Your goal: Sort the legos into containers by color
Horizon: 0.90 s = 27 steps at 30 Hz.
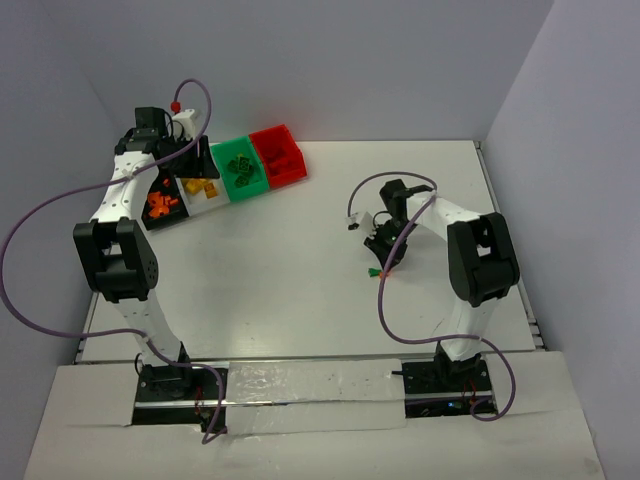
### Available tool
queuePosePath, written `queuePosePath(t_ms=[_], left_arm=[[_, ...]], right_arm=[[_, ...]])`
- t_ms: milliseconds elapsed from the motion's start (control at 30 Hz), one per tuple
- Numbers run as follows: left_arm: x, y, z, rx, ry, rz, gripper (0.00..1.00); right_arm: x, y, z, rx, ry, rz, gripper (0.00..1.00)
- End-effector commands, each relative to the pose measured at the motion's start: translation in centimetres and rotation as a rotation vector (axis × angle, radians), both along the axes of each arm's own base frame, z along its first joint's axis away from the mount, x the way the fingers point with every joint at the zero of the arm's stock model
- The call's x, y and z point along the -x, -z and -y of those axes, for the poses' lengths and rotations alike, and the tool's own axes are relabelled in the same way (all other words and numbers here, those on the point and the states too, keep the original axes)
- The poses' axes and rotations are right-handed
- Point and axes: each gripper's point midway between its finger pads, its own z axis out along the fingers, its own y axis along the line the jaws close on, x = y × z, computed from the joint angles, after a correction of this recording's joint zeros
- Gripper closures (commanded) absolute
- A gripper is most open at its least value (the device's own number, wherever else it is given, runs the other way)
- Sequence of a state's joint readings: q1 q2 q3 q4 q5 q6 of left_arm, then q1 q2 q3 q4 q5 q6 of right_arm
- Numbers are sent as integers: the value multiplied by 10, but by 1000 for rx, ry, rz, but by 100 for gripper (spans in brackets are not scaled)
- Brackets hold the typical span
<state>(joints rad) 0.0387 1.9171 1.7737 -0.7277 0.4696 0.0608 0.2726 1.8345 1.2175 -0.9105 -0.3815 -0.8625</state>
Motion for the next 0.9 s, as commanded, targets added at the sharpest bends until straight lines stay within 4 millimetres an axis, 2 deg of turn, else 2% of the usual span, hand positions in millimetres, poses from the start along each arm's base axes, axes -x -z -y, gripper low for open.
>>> queuePosePath(t_ms=[0,67,167,233,300,400,433,533,600,867], left_arm=[[-1,-33,17,90,32,56,42],[9,-33,34,202,54,12,42],[31,-37,71,393,133,-69,42],[44,-40,99,451,183,-104,43],[62,-32,122,502,216,-176,43],[83,-32,147,562,265,-249,42],[90,-31,157,584,287,-281,42],[101,-29,173,605,334,-328,38],[105,-26,180,603,354,-346,27],[127,-14,205,526,442,-371,27]], right_arm=[[-15,-27,-10,-56,-54,108,99],[-19,-42,-16,-88,-53,140,100],[-34,-75,-43,-173,-56,216,100],[-45,-95,-59,-215,-57,267,100],[-49,-111,-84,-247,-93,317,100],[-59,-129,-106,-276,-112,398,100],[-61,-137,-119,-292,-126,431,100],[-66,-149,-142,-298,-134,482,100],[-72,-159,-155,-311,-131,529,100],[-78,-173,-179,-304,-133,591,100]])
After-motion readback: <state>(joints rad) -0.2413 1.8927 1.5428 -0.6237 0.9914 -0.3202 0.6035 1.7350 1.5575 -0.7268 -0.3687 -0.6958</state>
